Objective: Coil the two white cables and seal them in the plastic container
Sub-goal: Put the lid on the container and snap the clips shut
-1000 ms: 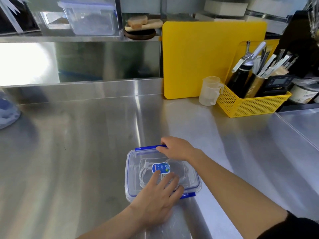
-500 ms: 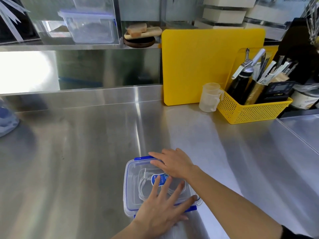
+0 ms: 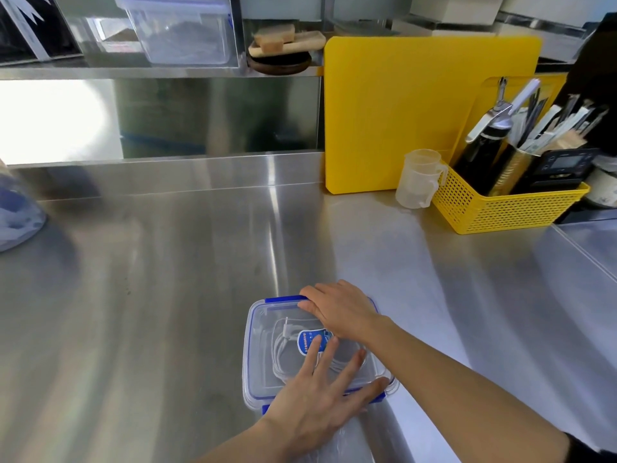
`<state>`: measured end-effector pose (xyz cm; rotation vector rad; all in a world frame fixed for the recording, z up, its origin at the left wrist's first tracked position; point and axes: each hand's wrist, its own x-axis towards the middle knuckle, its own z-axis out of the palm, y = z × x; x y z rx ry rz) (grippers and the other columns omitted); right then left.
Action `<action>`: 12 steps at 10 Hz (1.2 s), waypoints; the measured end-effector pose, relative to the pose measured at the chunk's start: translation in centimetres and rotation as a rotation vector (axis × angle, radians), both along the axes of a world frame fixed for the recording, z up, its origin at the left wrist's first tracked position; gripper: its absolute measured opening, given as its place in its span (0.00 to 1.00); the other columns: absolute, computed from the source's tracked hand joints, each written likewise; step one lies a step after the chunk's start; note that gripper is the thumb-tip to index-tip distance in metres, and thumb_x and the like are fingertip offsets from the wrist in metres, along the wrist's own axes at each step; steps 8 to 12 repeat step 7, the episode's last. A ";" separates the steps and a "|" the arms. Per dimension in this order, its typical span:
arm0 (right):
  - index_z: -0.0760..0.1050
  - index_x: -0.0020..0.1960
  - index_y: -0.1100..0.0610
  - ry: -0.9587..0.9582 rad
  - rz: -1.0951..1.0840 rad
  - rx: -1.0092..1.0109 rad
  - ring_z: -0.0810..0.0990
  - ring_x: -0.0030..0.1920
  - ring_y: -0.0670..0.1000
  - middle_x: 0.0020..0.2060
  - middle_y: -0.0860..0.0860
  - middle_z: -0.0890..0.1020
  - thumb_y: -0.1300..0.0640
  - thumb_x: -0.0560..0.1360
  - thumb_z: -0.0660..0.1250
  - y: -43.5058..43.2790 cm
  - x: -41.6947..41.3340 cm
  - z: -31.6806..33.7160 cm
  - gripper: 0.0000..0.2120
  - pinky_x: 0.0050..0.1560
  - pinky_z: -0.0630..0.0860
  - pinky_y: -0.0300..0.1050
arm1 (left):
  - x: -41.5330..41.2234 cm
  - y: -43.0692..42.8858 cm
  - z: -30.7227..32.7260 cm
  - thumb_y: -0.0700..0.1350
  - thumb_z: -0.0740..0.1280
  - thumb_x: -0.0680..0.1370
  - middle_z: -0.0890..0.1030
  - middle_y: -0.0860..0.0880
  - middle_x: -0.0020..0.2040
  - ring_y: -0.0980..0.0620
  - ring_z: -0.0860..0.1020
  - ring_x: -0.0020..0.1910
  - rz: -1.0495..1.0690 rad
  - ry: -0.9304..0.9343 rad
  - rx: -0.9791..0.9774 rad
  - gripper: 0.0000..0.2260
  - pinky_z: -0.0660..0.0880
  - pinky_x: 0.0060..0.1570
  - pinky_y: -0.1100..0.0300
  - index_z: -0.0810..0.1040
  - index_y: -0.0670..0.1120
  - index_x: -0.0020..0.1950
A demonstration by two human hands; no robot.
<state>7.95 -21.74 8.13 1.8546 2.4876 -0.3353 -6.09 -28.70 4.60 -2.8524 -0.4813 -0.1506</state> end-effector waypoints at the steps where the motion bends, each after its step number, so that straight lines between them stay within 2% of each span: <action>1: 0.66 0.63 0.55 0.006 -0.015 -0.027 0.76 0.55 0.55 0.58 0.54 0.78 0.47 0.80 0.46 -0.2 -0.1 0.3 0.19 0.58 0.69 0.49 | 0.1 0.0 0.1 0.58 0.66 0.74 0.79 0.46 0.64 0.36 0.79 0.58 0.014 -0.011 -0.020 0.33 0.74 0.55 0.41 0.56 0.55 0.75; 3: 0.65 0.65 0.54 0.006 -0.029 -0.065 0.75 0.58 0.54 0.61 0.53 0.77 0.47 0.80 0.46 -0.2 -0.2 0.7 0.19 0.60 0.68 0.49 | 0.1 0.0 0.6 0.58 0.68 0.72 0.77 0.46 0.66 0.36 0.78 0.60 0.028 0.043 -0.073 0.33 0.74 0.55 0.41 0.60 0.55 0.74; 4: 0.65 0.65 0.54 0.017 -0.031 -0.055 0.75 0.59 0.54 0.61 0.53 0.76 0.47 0.80 0.46 -0.2 -0.2 0.6 0.19 0.62 0.67 0.49 | 0.2 -0.2 0.6 0.56 0.64 0.76 0.76 0.45 0.67 0.35 0.76 0.61 0.024 0.025 -0.052 0.29 0.73 0.57 0.41 0.59 0.54 0.75; 5: 0.64 0.64 0.54 0.001 -0.035 -0.057 0.75 0.58 0.54 0.61 0.53 0.76 0.46 0.80 0.45 -0.5 -0.2 0.6 0.19 0.61 0.68 0.50 | 0.1 -0.4 0.6 0.57 0.63 0.76 0.76 0.45 0.67 0.36 0.76 0.62 0.022 0.036 -0.057 0.29 0.74 0.56 0.41 0.59 0.54 0.74; 6: 0.64 0.65 0.52 0.009 -0.040 -0.099 0.75 0.58 0.54 0.61 0.53 0.76 0.46 0.80 0.45 -0.5 -0.2 0.3 0.19 0.61 0.68 0.51 | 0.0 -0.3 0.8 0.59 0.65 0.74 0.77 0.47 0.66 0.38 0.77 0.62 0.034 0.115 -0.091 0.29 0.75 0.56 0.42 0.61 0.56 0.73; 7: 0.64 0.65 0.51 0.042 -0.051 -0.189 0.74 0.58 0.54 0.60 0.53 0.76 0.45 0.80 0.48 -0.1 0.1 1.5 0.18 0.61 0.66 0.52 | 0.1 -0.4 1.2 0.60 0.51 0.79 0.80 0.52 0.63 0.45 0.80 0.59 0.096 0.058 -0.175 0.20 0.77 0.55 0.47 0.63 0.60 0.70; 12: 0.64 0.65 0.51 0.042 -0.051 -0.189 0.74 0.58 0.54 0.60 0.53 0.76 0.45 0.80 0.48 -0.1 0.1 1.5 0.18 0.61 0.66 0.52 | 0.1 -0.4 1.2 0.60 0.51 0.79 0.80 0.52 0.63 0.45 0.80 0.59 0.096 0.058 -0.175 0.20 0.77 0.55 0.47 0.63 0.60 0.70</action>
